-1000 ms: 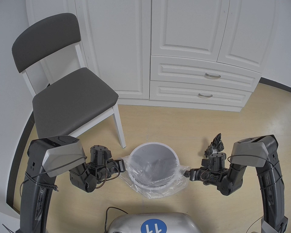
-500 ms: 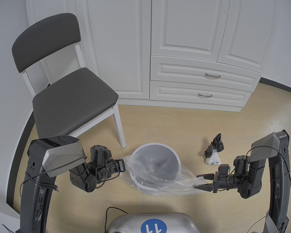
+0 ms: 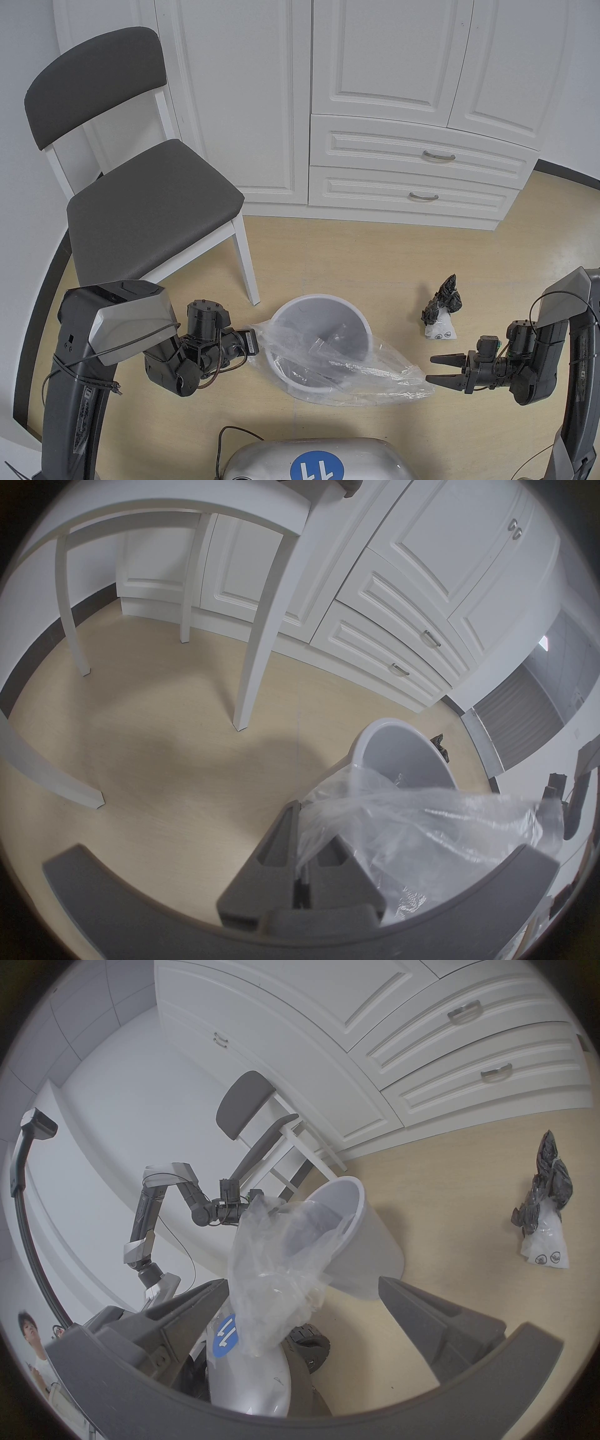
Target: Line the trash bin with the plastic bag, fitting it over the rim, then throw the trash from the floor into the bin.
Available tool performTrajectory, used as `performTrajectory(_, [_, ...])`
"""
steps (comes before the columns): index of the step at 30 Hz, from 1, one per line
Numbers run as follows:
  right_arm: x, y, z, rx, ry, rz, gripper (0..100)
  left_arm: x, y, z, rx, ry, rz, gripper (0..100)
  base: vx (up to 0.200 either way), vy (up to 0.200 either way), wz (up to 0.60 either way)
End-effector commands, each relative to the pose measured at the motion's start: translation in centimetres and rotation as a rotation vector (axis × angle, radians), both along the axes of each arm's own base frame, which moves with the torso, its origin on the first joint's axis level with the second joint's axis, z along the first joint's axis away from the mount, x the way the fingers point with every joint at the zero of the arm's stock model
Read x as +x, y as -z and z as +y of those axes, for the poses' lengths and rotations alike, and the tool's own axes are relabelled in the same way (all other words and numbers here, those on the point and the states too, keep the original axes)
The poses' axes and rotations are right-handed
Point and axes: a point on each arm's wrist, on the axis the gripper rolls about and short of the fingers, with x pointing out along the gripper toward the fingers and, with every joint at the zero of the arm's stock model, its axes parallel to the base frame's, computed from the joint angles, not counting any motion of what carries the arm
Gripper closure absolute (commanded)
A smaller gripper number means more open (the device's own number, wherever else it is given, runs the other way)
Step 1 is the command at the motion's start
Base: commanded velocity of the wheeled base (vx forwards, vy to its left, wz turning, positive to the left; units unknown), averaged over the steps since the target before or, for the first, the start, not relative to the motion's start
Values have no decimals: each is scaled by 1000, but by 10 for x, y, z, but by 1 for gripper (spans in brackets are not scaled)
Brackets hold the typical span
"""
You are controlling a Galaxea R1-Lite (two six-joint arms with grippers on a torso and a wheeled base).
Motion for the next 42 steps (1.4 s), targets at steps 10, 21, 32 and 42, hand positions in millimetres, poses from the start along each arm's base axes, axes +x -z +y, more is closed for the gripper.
performTrajectory(10, [15,-18,-3,-43,75,-100,0,1,0,0,-2,1,-4,100,0,0,0])
performTrajectory(21, [14,-92,37,-137,259,-299,0,-1,-2,0,-5,0,-3,100,0,0,0])
performTrajectory(32, [-25,-133,136,-223,481,-425,0,-2,0,-1,-4,6,-14,100,0,0,0])
performTrajectory(42, [-69,-87,197,-532,403,-480,0,-4,1,-1,-4,9,-6,100,0,0,0])
